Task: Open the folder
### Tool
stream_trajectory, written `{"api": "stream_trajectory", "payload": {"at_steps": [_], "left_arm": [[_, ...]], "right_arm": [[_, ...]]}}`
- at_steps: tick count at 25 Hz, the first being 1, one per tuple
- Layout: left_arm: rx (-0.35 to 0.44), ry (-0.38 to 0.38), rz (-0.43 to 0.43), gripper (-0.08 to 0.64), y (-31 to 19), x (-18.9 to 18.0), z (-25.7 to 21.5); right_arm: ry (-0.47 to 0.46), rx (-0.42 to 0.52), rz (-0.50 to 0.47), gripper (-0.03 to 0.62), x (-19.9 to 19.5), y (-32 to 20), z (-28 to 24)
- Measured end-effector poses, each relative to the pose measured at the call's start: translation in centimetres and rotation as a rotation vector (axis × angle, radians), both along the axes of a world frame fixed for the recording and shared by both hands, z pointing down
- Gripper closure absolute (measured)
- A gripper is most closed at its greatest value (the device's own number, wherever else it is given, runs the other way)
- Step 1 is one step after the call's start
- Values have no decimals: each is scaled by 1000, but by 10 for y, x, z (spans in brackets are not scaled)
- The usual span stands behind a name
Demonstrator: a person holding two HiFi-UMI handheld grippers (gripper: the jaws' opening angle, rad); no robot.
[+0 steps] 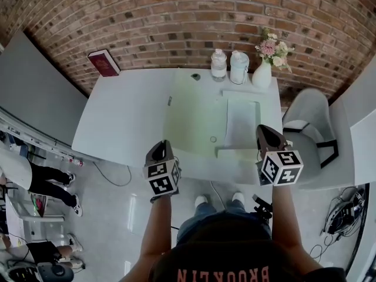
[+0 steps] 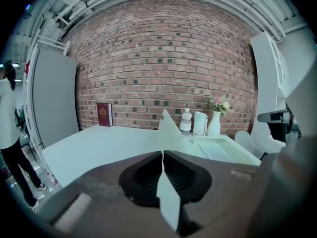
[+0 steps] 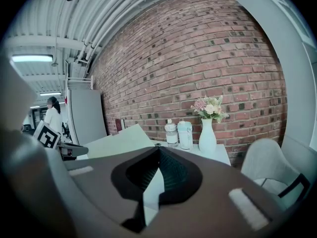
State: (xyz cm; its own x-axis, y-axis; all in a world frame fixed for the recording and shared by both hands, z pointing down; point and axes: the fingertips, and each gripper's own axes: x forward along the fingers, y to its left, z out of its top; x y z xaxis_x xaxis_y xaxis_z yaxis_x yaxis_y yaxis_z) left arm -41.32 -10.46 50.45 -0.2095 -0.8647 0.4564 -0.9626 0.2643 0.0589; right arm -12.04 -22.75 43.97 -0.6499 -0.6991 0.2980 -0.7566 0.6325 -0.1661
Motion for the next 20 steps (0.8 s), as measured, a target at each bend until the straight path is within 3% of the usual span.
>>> {"api": "stream_trajectory", "payload": {"at_steps": [20], "left_arm": [[-180,136,-70,526,7,-62,86]], "right_arm": [[79,-23,21,591,-39,16,20]]}}
